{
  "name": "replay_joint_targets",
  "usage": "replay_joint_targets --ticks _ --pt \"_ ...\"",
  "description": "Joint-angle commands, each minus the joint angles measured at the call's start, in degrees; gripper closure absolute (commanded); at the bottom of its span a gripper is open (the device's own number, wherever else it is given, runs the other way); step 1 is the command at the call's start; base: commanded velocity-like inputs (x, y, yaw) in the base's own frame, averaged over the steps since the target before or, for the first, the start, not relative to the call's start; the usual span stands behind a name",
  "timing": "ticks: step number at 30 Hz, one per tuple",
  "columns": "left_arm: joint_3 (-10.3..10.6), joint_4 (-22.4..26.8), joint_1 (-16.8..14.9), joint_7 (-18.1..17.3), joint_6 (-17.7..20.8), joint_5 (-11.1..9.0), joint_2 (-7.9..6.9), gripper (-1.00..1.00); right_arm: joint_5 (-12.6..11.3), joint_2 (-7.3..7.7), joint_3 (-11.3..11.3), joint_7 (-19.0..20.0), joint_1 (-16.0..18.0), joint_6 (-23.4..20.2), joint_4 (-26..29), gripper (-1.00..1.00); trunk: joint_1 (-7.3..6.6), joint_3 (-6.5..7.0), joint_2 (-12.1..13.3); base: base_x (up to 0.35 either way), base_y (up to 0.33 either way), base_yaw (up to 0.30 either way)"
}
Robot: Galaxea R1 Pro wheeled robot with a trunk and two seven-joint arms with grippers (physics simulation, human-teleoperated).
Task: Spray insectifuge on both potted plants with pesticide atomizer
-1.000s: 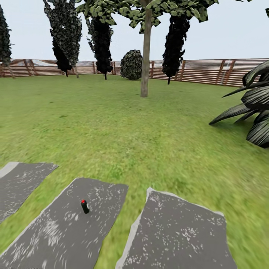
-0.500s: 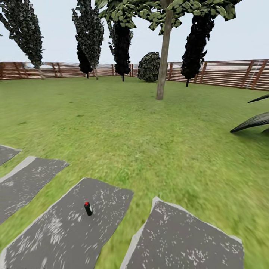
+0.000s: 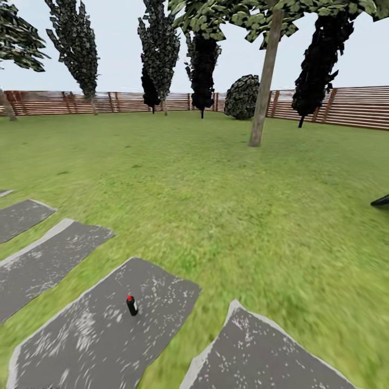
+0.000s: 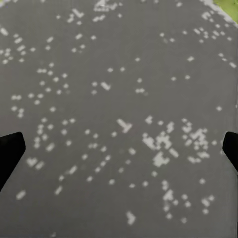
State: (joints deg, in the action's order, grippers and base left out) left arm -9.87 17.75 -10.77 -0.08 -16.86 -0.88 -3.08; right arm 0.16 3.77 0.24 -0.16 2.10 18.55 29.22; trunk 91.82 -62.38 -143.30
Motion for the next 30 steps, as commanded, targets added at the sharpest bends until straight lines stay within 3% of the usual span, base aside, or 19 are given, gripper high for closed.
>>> replay_joint_targets --ticks 1,8,30 --pt "-0.1 -0.1 0.0 0.0 -0.2 -0.1 0.01 -1.00 0.0 -0.01 0.0 0.0 0.0 0.2 0.0 -1.00 0.01 -0.05 0.0 0.182 -0.189 0.274" --pt "-0.5 -0.1 0.0 0.0 -0.2 -0.1 -0.06 -1.00 0.0 0.01 0.0 0.0 0.0 0.2 0.0 -1.00 0.01 -0.05 0.0 0.190 -0.179 0.206" --pt "-0.8 0.0 0.0 0.0 -0.2 -0.7 -0.20 -1.00 0.0 0.07 -0.3 -0.1 0.0 0.2 0.0 -1.00 0.01 -0.10 0.0 0.282 -0.169 0.034"
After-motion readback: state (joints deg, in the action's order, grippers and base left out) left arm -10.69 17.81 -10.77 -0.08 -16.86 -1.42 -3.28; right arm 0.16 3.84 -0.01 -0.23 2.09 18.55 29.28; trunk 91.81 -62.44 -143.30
